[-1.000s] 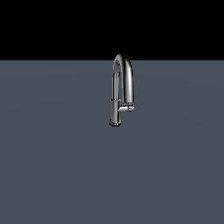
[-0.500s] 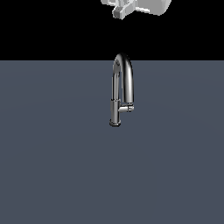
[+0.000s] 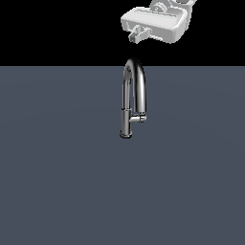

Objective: Turn on the faucet by rotating a designated handle.

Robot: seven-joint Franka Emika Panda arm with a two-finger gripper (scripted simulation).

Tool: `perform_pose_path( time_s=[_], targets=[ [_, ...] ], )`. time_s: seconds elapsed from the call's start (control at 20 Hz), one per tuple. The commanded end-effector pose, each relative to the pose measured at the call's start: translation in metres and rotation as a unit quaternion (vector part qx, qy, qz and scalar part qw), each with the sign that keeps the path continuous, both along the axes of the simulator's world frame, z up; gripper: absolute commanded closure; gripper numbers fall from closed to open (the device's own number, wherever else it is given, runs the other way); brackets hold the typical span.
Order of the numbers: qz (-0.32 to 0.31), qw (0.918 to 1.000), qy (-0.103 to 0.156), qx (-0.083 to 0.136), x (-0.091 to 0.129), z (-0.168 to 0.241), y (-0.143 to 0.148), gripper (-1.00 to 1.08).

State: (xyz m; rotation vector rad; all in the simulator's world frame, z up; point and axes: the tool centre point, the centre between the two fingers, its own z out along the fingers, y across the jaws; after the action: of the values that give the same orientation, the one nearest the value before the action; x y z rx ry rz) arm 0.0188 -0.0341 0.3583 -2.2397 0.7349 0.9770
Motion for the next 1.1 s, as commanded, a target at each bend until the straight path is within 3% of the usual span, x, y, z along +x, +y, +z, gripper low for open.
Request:
perform_pose_path(
  time_s=[0.0, 0.3, 0.55, 1.05],
  targets=[
    [-0.017, 0.9995, 0.019, 0.016, 0.01, -0.012, -0.004, 1.08],
    [-0.059, 0.9946, 0.066, 0.055, 0.033, -0.042, -0.015, 1.08],
    [-0.095, 0.9858, 0.106, 0.088, 0.049, -0.071, -0.023, 1.08],
    [-0.17, 0.9546, 0.189, 0.155, 0.075, -0.135, -0.037, 1.08]
  ],
)
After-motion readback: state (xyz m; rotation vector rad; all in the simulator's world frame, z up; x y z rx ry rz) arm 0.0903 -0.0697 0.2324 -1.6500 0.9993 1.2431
